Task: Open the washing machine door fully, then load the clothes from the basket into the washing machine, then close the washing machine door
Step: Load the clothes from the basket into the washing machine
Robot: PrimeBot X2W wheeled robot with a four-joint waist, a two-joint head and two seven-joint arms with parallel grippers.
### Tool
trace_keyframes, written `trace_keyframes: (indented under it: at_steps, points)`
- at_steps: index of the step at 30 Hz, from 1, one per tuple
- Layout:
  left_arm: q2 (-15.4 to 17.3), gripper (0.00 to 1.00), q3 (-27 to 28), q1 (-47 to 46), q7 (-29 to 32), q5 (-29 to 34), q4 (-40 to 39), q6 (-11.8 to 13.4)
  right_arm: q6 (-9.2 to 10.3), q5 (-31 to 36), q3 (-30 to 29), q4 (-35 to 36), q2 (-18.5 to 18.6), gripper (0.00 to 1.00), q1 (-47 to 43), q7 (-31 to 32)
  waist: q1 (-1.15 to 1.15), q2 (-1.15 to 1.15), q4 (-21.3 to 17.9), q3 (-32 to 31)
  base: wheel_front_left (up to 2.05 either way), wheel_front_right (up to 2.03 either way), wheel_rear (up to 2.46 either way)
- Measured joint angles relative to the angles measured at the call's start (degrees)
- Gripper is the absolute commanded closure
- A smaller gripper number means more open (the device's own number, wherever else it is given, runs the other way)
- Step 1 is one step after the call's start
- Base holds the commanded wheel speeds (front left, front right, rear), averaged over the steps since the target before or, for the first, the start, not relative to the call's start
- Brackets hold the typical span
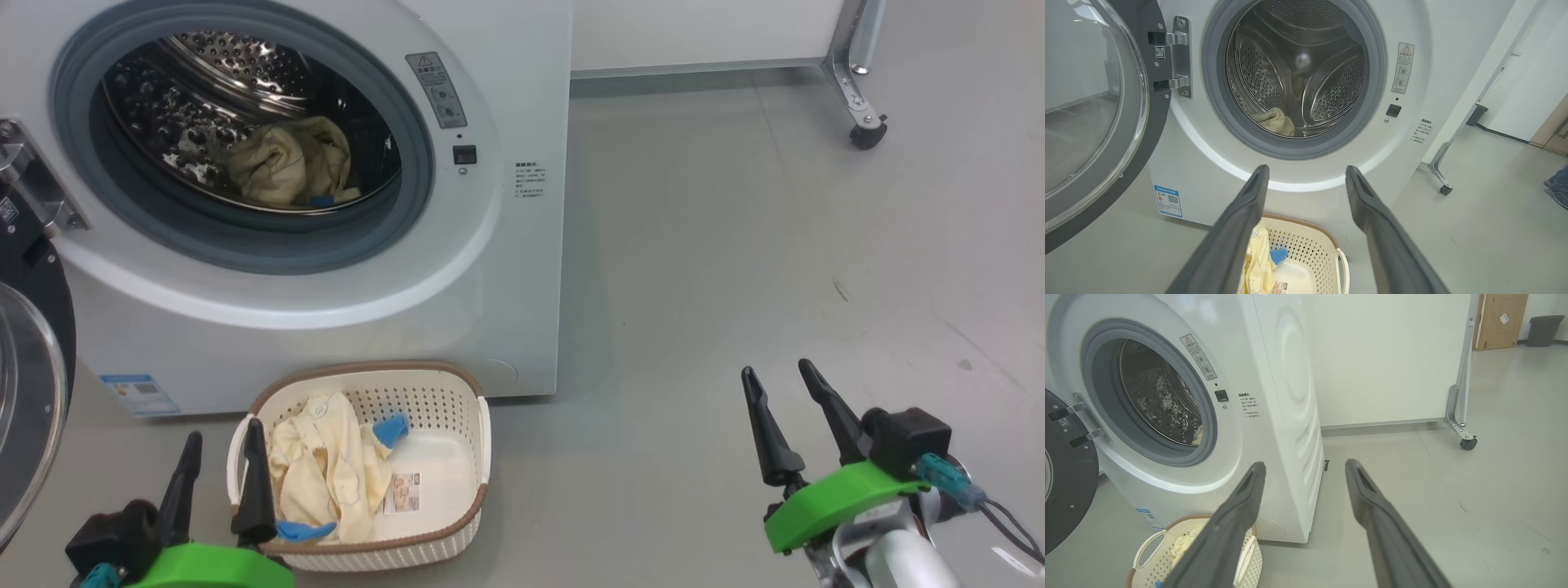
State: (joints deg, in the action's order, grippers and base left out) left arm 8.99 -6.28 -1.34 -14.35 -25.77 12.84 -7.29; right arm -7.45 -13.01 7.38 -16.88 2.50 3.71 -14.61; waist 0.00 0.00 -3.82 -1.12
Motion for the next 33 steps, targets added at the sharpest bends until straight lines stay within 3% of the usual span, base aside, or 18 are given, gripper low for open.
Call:
trace_keyframes:
  at_steps: [19,33]
  points:
    - [-0.1,0.0,-0.4,0.1,0.0,0.0,0.0,0.0,0.0,0.4,1.4,0.1,-0.1,0.0,0.0,0.3,0.0,0.0,-0.9,2.2,0.0,0.0,0.0]
    - [1.1,0.0,-3.0,-5.9,0.0,-1.7,0.5,0.0,0.0,1.1,0.2,2.5,-0.1,0.0,2.0,0.2,0.01,0.0,-0.9,11.3,0.0,0.0,0.0]
